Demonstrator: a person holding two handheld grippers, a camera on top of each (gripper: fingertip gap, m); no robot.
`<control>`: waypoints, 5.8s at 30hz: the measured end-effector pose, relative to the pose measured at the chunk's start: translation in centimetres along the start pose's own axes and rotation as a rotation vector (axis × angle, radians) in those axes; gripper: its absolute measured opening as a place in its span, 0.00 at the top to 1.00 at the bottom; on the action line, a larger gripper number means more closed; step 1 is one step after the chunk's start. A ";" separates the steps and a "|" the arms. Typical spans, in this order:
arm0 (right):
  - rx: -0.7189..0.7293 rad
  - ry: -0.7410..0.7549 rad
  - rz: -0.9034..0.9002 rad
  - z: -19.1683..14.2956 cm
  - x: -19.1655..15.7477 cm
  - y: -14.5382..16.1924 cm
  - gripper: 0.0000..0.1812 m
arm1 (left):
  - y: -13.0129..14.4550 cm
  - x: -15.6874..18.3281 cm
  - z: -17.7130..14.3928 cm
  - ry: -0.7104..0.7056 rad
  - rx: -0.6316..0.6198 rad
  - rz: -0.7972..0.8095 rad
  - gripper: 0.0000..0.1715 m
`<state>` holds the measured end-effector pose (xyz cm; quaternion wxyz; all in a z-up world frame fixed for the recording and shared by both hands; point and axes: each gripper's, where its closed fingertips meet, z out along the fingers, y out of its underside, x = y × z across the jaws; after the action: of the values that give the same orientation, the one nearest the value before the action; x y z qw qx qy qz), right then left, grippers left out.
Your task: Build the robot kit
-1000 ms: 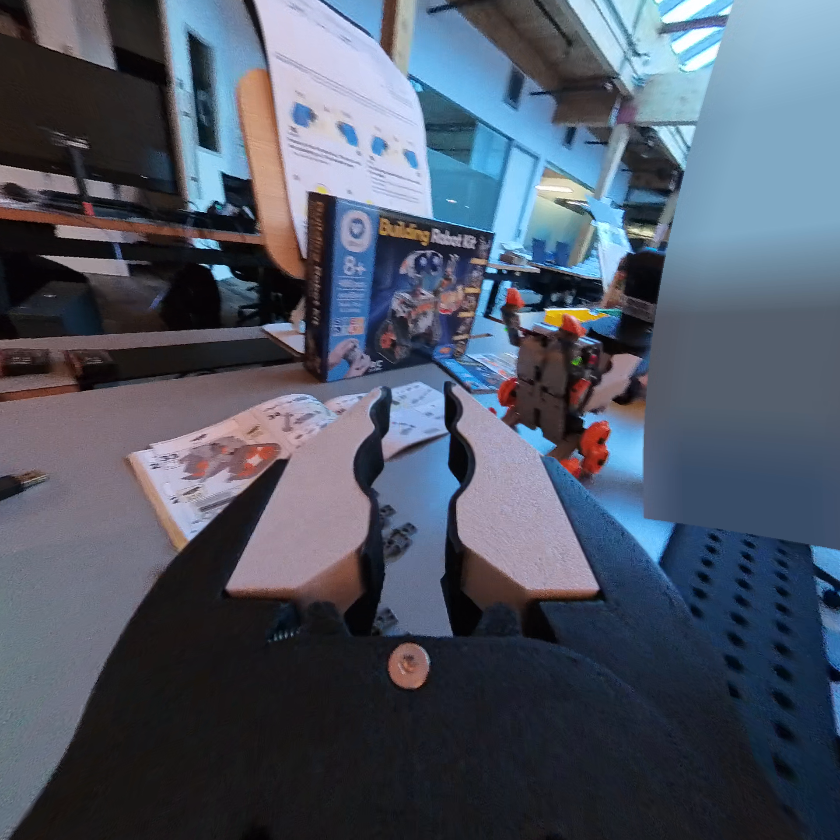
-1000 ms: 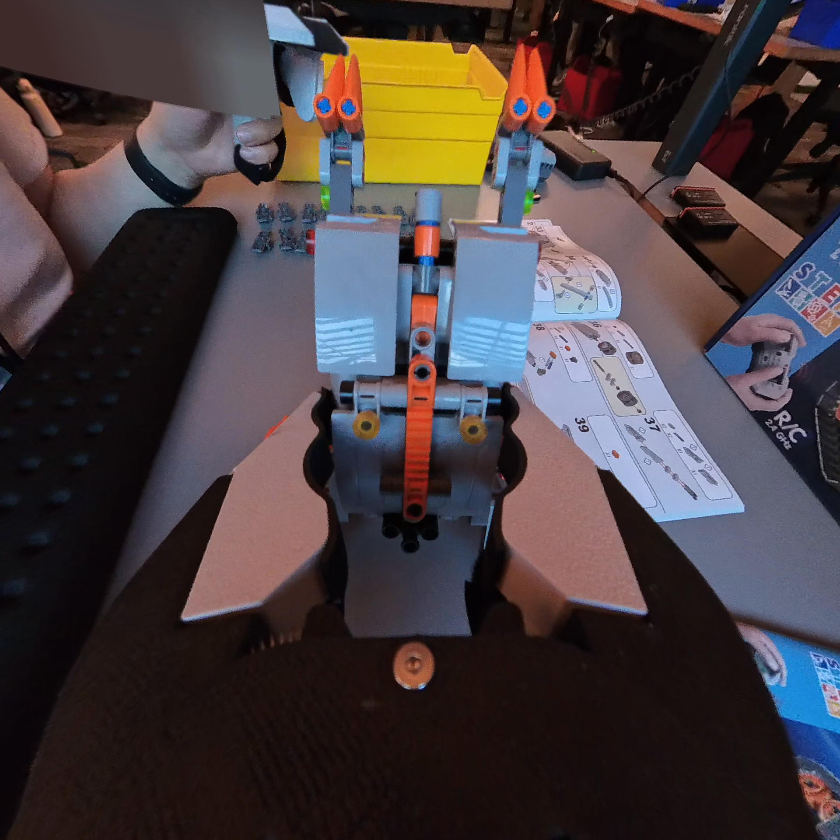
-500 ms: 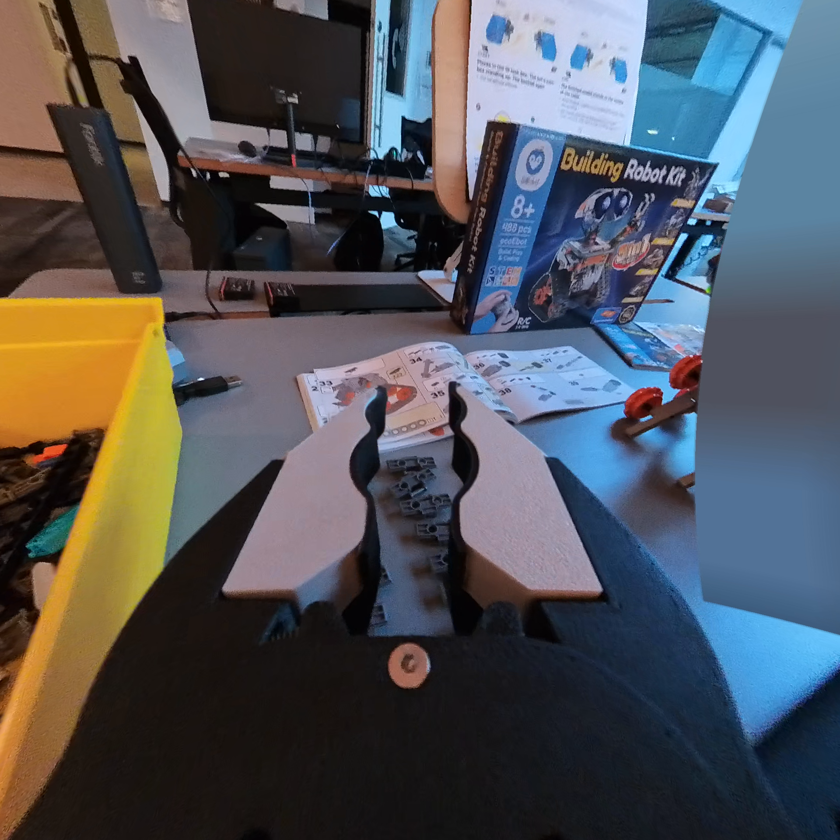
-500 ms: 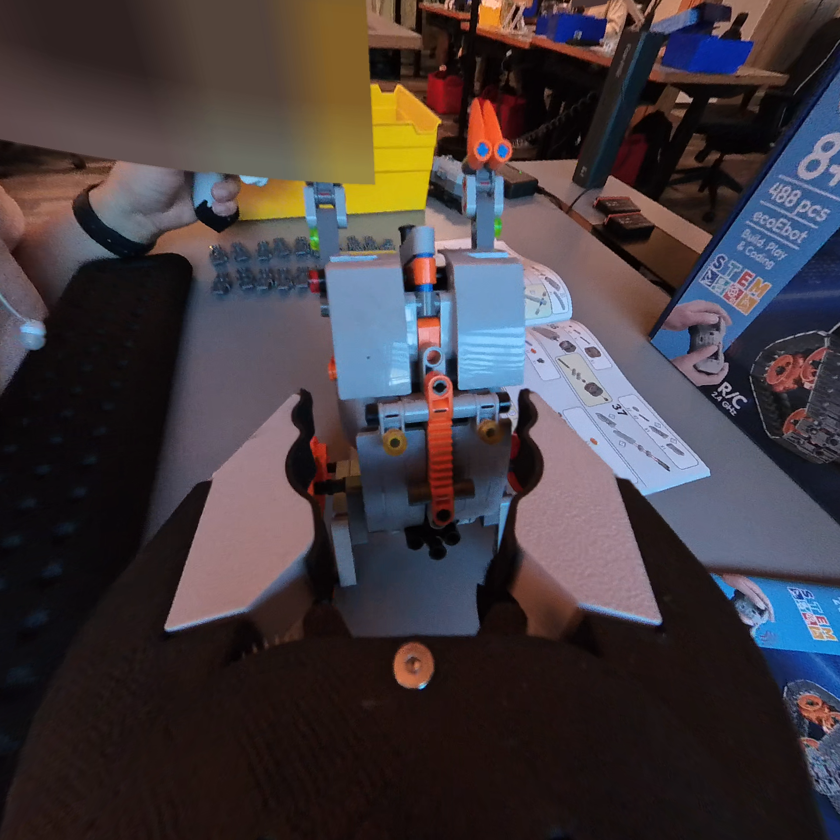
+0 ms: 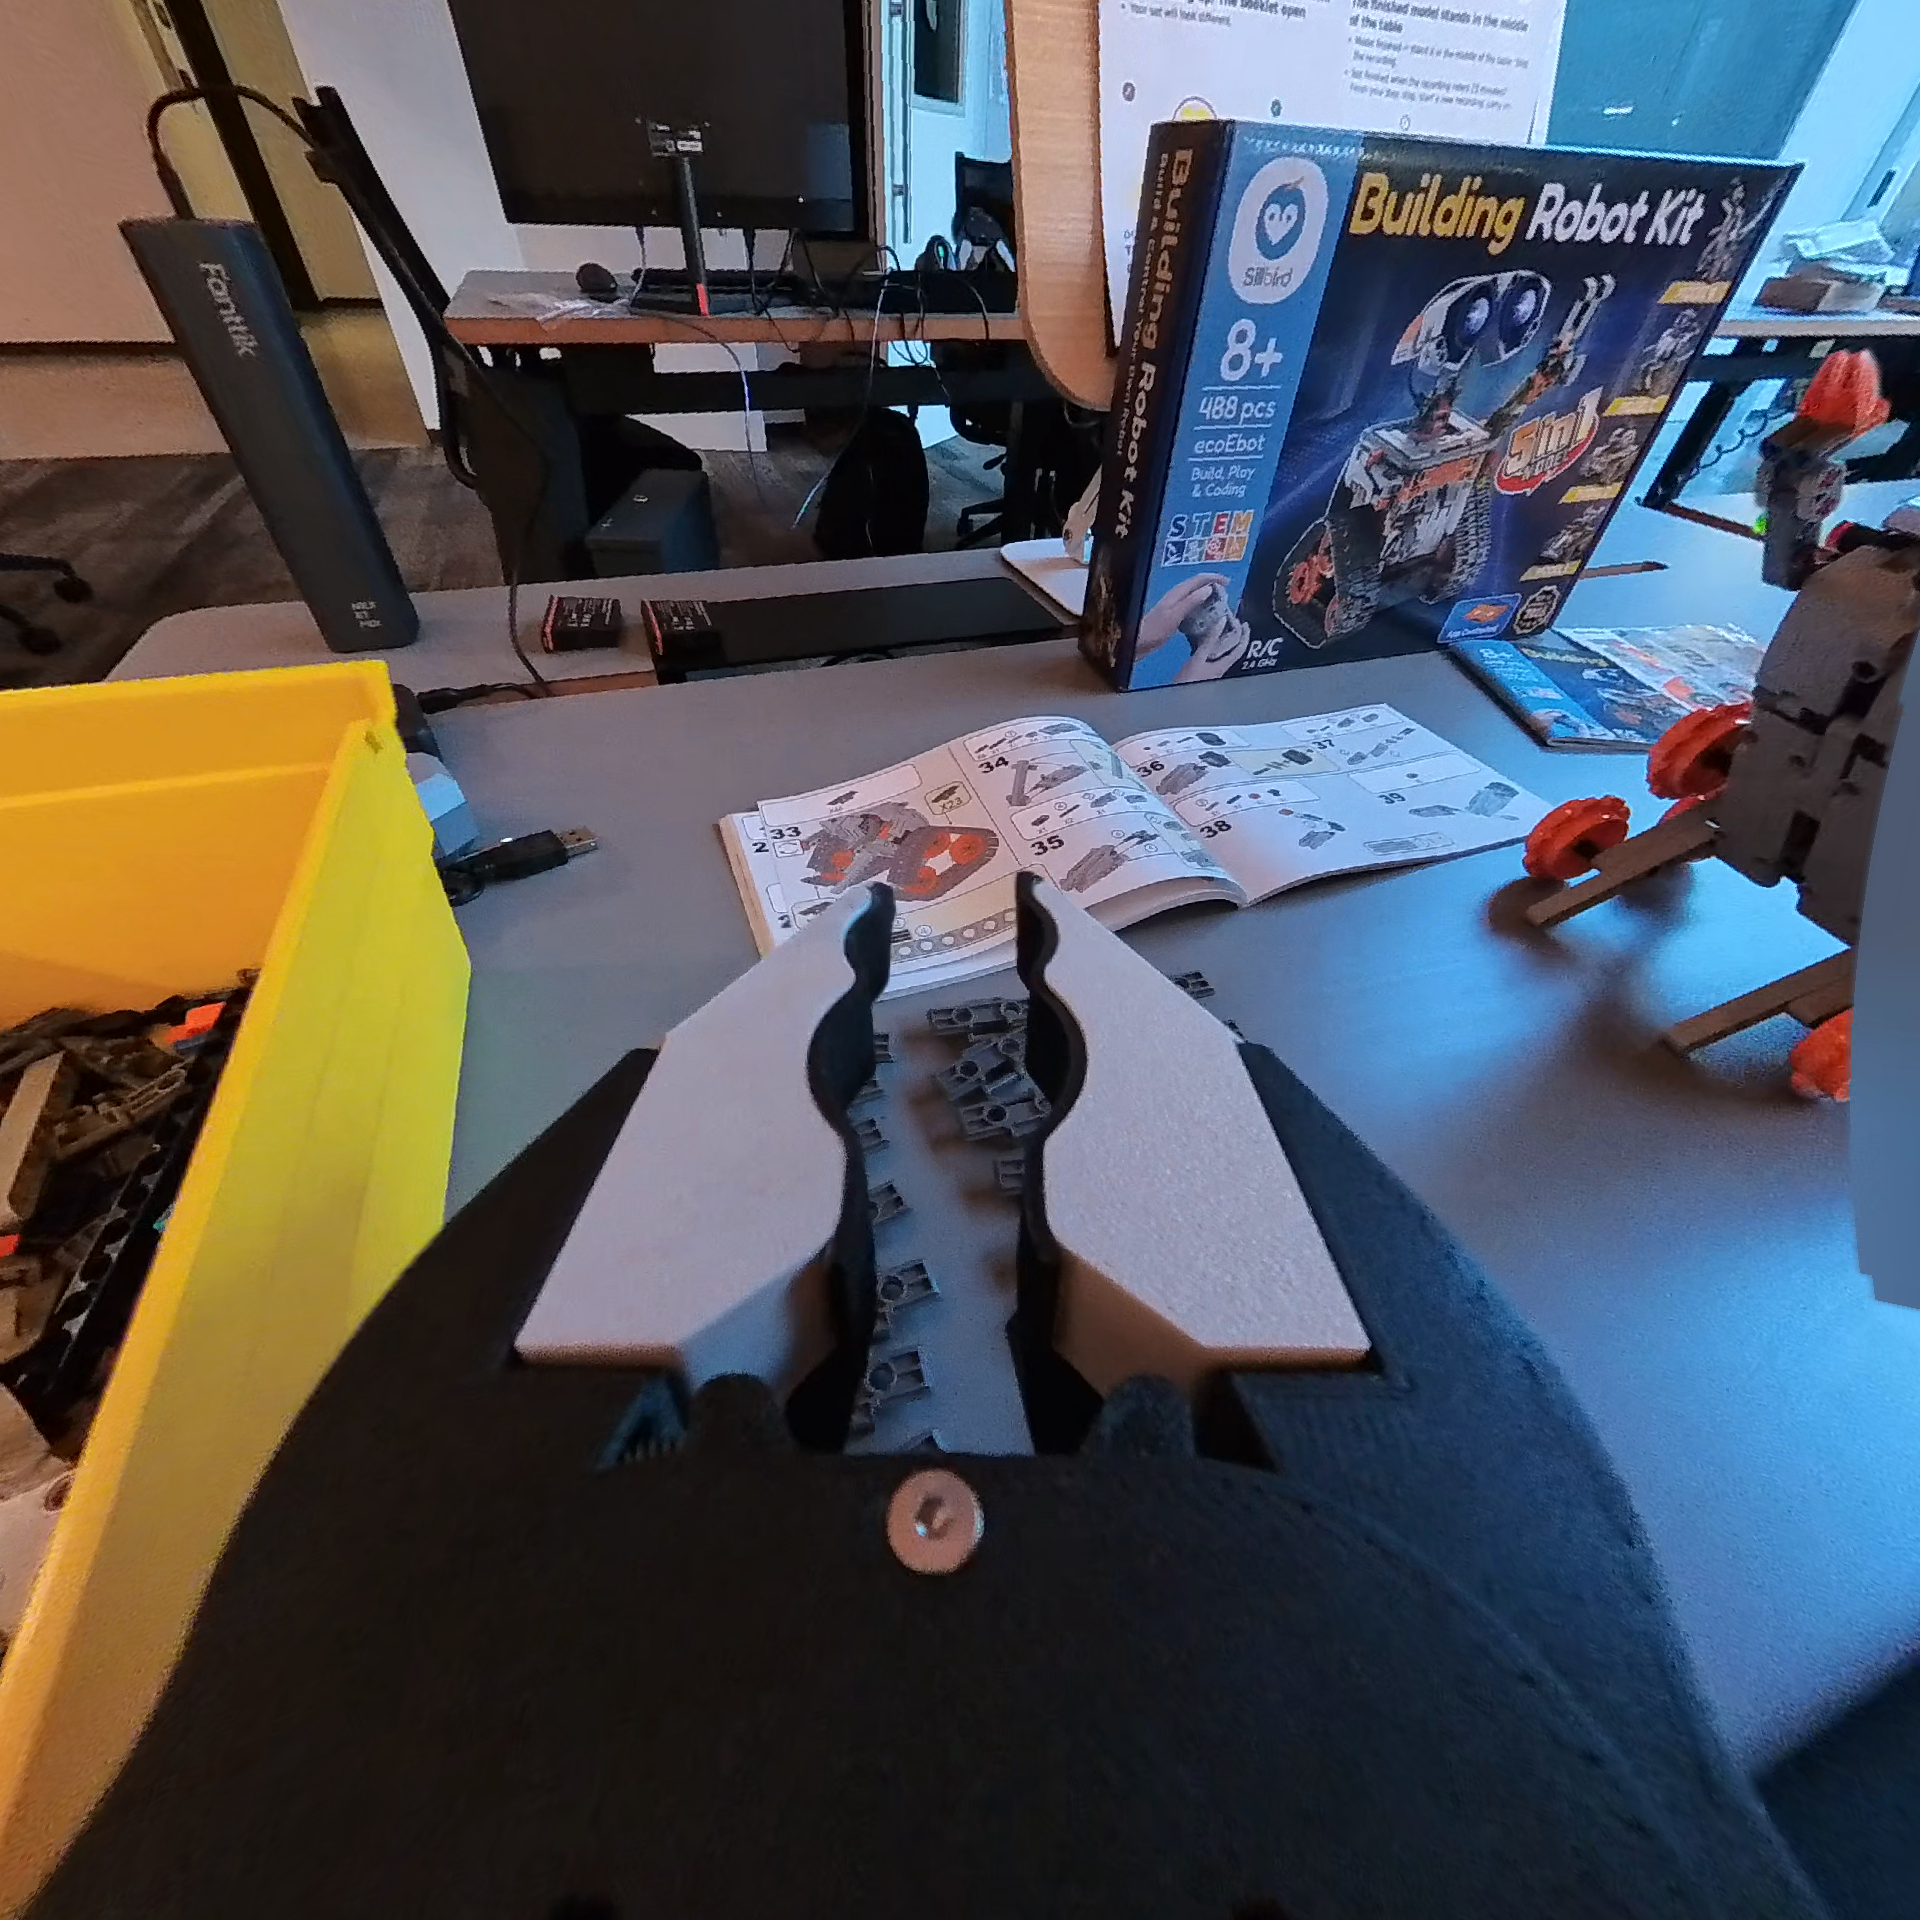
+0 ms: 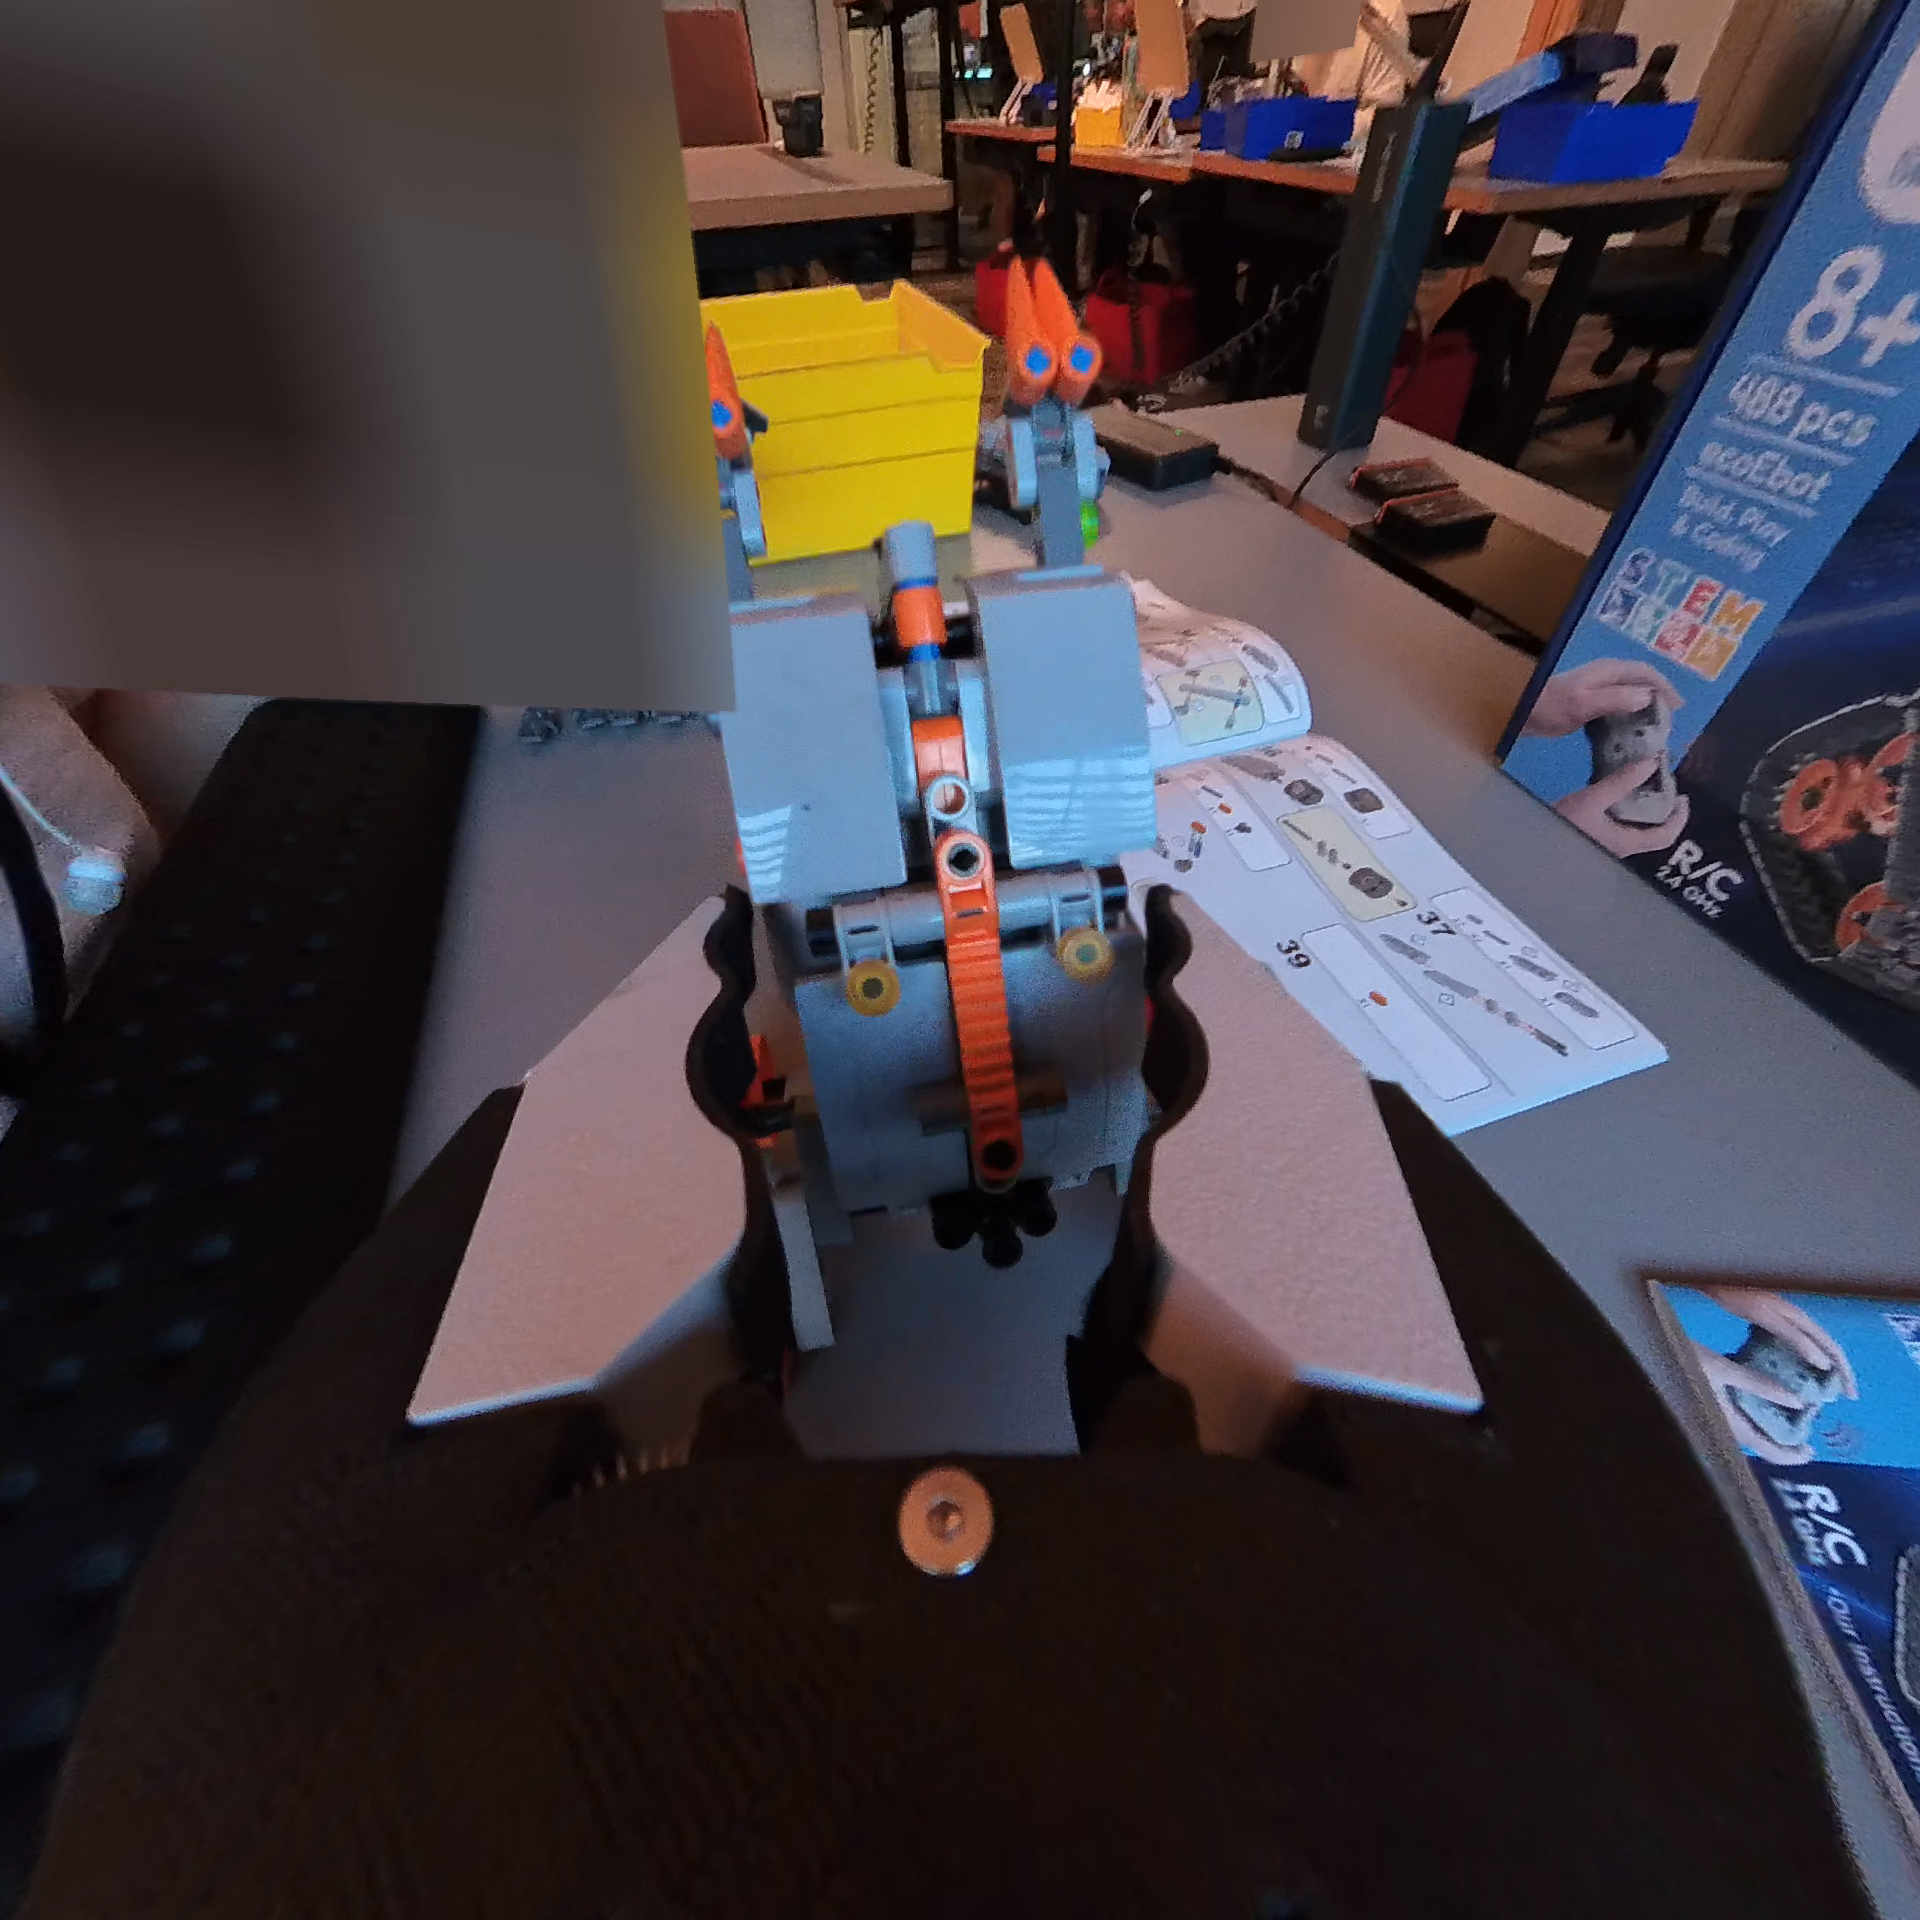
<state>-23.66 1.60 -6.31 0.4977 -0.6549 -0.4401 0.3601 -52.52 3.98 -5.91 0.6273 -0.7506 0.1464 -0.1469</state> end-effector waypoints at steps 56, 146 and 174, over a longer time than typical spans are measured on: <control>0.258 0.697 -0.064 -8.1 11.0 -2.5 0.84 | 3.8 -3.6 0.5 -0.259 -0.246 0.183 0.91; 0.032 0.622 -0.158 -4.5 10.2 0.5 0.89 | 4.5 -3.0 0.8 -0.206 -0.263 0.123 0.92; 0.079 0.563 -0.267 -8.1 7.5 -3.1 0.90 | 4.2 -2.5 1.0 -0.160 -0.237 0.068 0.91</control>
<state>-14.31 6.23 -1.55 0.6682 -0.6454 -0.3525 0.1129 -54.60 5.17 -10.26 0.5487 -0.8232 0.1378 -0.0470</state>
